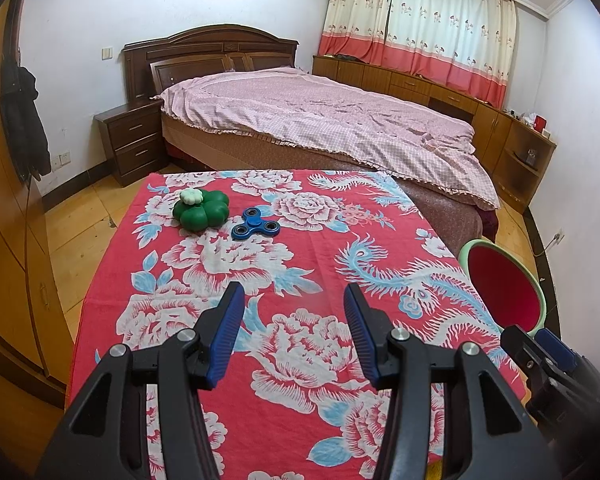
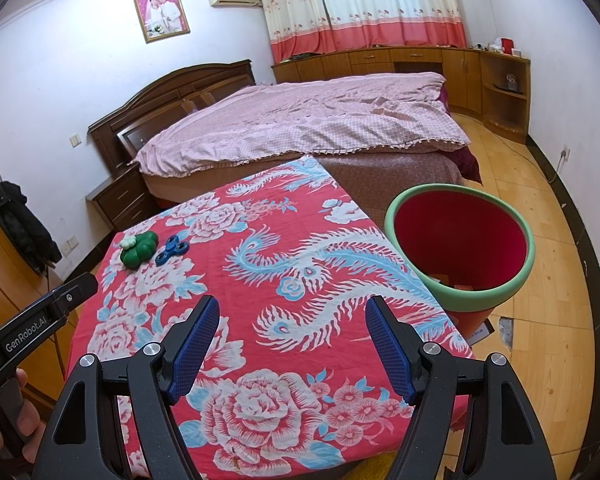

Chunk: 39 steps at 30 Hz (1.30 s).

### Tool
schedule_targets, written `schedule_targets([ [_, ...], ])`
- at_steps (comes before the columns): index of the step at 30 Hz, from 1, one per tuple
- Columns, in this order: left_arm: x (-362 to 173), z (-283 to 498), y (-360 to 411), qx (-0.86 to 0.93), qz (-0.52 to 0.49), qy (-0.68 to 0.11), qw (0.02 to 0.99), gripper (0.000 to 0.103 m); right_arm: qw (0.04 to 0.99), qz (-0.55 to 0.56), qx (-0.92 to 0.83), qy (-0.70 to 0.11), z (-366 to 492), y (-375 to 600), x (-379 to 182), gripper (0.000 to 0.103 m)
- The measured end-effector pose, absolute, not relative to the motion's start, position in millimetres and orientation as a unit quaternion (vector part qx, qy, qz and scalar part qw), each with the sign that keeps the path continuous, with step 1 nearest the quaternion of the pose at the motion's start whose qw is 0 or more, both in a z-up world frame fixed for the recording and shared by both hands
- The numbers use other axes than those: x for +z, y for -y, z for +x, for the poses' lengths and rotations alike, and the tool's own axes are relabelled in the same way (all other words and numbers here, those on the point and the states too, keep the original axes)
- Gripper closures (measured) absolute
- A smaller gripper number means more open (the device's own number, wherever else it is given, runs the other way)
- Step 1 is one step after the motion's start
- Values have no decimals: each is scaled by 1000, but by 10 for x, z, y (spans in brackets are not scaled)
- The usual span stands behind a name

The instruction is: Collect trash

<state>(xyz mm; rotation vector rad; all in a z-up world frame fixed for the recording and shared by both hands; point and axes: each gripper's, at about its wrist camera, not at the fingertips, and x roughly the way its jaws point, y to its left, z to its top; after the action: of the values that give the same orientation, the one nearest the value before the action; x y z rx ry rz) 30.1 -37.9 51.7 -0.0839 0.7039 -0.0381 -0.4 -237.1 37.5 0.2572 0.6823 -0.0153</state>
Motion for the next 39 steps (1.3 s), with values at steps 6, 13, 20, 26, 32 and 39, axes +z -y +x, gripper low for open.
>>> schedule_targets([
  [6,520,300,379,-18,-42,-345,938,51,934,126,-6,-335,-6,2336,361,26],
  [13,515,304,378,-19,-41,-345,937,51,934,125,-6,-335,-6,2339,363,26],
  [20,514,304,373,-18,-43,-345,937,51,934,126,-6,-335,-7,2332,363,26],
  [26,507,304,372,-18,-42,-345,937,51,933,126,-5,-336,-11,2318,357,26],
  [32,510,306,371,-18,-42,-345,938,51,933,127,-4,-337,-20,2311,351,26],
  [39,507,305,369,-18,-42,-345,937,51,933,128,-3,-338,-19,2309,340,26],
])
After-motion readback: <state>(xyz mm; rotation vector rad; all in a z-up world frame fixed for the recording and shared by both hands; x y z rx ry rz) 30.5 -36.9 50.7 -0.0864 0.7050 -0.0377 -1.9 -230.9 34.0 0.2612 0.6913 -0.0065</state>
